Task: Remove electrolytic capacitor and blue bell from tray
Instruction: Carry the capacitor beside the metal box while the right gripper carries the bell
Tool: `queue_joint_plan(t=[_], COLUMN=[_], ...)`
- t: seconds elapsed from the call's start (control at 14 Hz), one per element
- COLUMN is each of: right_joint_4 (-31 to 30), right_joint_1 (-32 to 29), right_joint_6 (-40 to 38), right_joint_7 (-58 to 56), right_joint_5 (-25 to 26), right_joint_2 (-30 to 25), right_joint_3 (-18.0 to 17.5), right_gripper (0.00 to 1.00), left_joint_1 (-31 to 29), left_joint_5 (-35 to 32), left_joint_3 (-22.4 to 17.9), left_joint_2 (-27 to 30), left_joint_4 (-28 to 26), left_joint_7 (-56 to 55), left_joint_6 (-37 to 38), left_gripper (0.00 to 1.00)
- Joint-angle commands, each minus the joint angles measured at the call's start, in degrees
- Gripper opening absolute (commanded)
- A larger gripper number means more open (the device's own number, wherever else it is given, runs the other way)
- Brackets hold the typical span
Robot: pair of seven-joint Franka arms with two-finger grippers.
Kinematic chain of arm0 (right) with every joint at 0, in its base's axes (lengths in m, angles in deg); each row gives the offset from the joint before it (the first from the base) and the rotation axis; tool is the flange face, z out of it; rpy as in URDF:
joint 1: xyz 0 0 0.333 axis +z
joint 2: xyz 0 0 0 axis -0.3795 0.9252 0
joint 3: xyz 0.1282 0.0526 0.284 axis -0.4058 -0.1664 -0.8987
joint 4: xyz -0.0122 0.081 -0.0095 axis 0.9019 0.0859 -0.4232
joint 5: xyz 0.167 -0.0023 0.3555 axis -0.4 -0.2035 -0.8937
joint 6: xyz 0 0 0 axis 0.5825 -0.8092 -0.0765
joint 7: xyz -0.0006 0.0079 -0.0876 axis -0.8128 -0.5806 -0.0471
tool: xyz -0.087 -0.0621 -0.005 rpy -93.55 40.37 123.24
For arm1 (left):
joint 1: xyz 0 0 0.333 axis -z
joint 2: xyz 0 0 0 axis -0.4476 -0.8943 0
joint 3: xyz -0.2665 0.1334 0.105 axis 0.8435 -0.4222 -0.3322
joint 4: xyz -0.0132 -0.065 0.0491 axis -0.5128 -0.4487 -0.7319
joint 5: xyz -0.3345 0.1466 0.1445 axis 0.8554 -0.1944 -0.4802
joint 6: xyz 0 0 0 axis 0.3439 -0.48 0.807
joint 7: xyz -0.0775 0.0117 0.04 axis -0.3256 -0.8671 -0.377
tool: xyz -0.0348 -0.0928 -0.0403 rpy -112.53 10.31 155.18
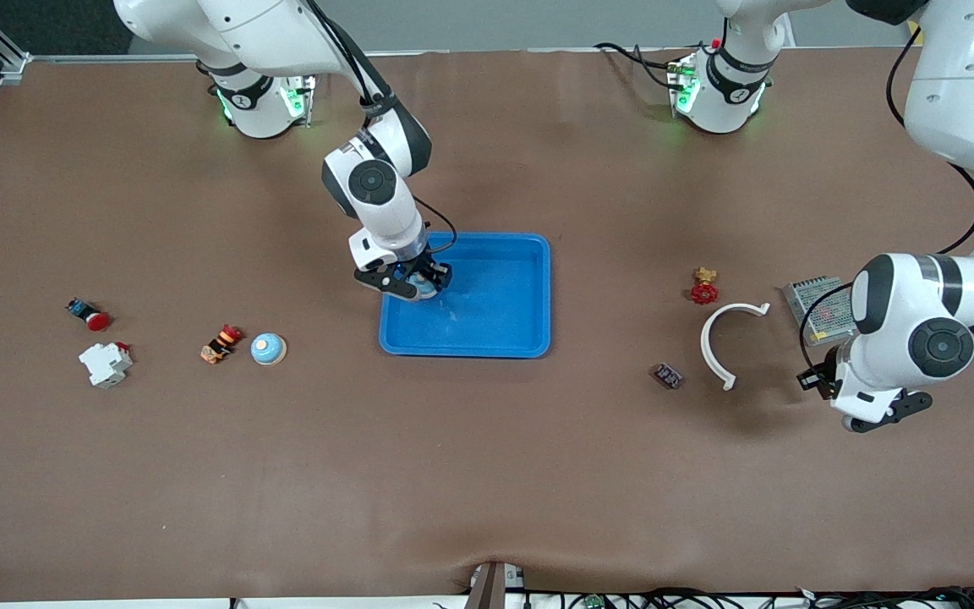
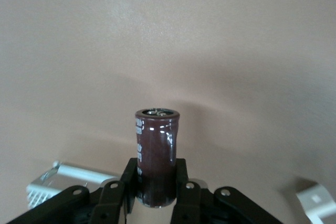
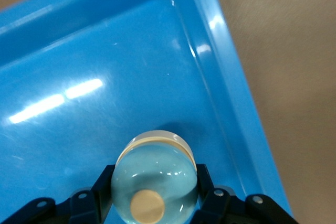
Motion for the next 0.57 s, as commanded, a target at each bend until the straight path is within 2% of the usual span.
queue_joint_plan(t=[0.0,0.28,0.5], right_joint_4=[4.66,11.96,18.81], right_joint_1=[-3.33,-12.28,-16.43], right_joint_6=[-8.07,-11.52,-14.85], right_joint_7=[-2.08,-13.31,-19.22], right_joint_5=[1.45,1.45,1.45], right_joint_2=[-2.08,-0.33,4.50], right_joint_3=[-0.31,-0.40,-0.40], right_gripper=[0.00,0.00,0.00], left_joint_1=[-1.45,0.12,2.41], left_joint_5=[0.50,2.33,3.22], left_joint_3=[0.66,0.84,1.37], left_joint_2=[0.03,-0.76,-0.24], left_joint_4=[-0.73,-0.38,-3.88], left_joint_7=[2.02,-2.00,-6.85], left_joint_6=[-2.14,-3.72,-3.55], left_gripper=[0.00,0.00,0.00])
